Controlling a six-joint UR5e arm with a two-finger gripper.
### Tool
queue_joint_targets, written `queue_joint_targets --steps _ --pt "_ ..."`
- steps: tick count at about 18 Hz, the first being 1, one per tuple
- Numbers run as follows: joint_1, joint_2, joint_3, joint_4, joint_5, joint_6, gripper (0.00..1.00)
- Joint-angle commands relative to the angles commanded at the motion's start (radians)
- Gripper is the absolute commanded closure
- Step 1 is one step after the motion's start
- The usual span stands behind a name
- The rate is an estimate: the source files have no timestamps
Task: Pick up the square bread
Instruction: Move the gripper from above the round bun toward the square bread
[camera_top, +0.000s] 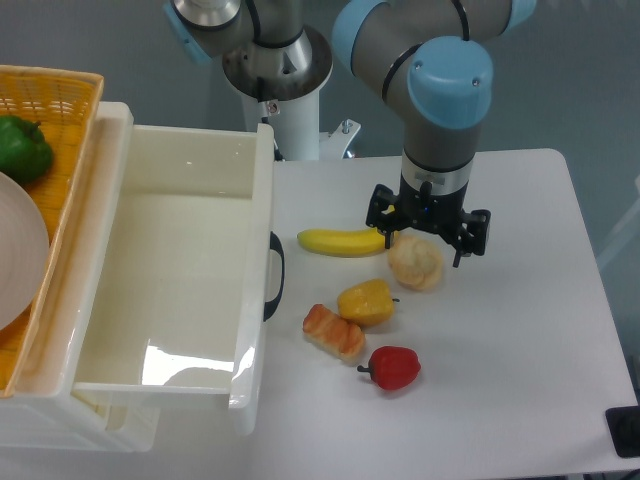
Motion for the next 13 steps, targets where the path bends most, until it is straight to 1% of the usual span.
queue_joint_targets --steps 3,4,7,9,13 --pt "0.003 0.002 -0.049 0.069 -0.002 -0.002 0.0" --pt "0.002 0.002 -0.058 0.081 -0.002 -0.006 0.0" --pt "0.005 0.0 -0.081 0.083 -0.002 -0.02 0.0" --pt "0.011 -0.002 -0.107 0.091 -0.002 -0.012 0.0" --pt "0.012 -0.018 -0.121 0.092 -0.002 -0.012 0.0"
